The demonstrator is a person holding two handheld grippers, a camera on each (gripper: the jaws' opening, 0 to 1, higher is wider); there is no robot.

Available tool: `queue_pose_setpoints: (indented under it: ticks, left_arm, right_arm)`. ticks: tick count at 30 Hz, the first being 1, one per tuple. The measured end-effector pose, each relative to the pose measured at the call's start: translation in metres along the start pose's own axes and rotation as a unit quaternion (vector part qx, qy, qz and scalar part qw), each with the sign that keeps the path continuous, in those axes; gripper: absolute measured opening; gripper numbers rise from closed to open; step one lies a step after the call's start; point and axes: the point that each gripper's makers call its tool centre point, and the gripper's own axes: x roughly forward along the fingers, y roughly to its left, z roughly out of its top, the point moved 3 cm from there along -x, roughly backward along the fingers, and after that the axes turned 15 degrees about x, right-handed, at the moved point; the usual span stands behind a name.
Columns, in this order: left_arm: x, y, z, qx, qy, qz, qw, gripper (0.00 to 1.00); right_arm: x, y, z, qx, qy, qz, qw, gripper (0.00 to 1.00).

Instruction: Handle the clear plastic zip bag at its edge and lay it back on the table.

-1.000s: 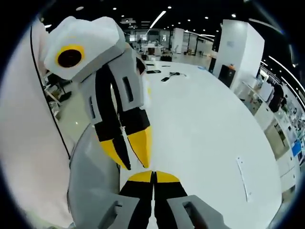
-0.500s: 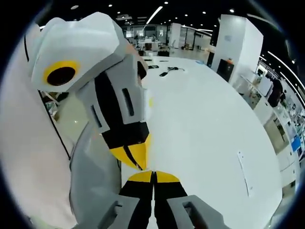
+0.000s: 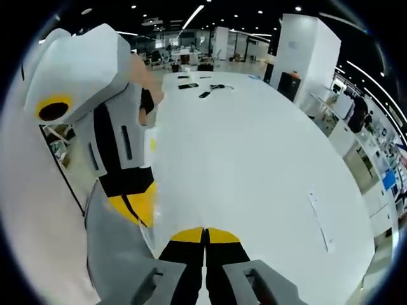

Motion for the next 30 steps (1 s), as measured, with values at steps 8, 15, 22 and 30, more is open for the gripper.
queue_pose_setpoints:
  ticks: [8,15,22,30]
  left_arm:
    - [0.0,-0.01,0.005,-0.022,-0.012,-0.022,0.9995,0.0]
    - [0.0,-0.013,0.009,-0.026,-0.019,-0.022,0.9992,0.0]
    - [0.0,-0.014,0.012,-0.03,-0.024,-0.02,0.9991,0.0]
    - [0.002,-0.014,0.009,-0.038,-0.028,-0.014,0.9988,0.0]
  right_arm:
    - [-0.003,-0.01,0.002,0.024,-0.009,-0.021,0.9995,0.0]
    - [-0.008,-0.02,0.004,0.052,-0.025,-0.038,0.9976,0.0]
    - [-0.009,-0.024,0.005,0.066,-0.033,-0.046,0.9962,0.0]
    - [-0.009,-0.027,0.006,0.069,-0.041,-0.055,0.9952,0.0]
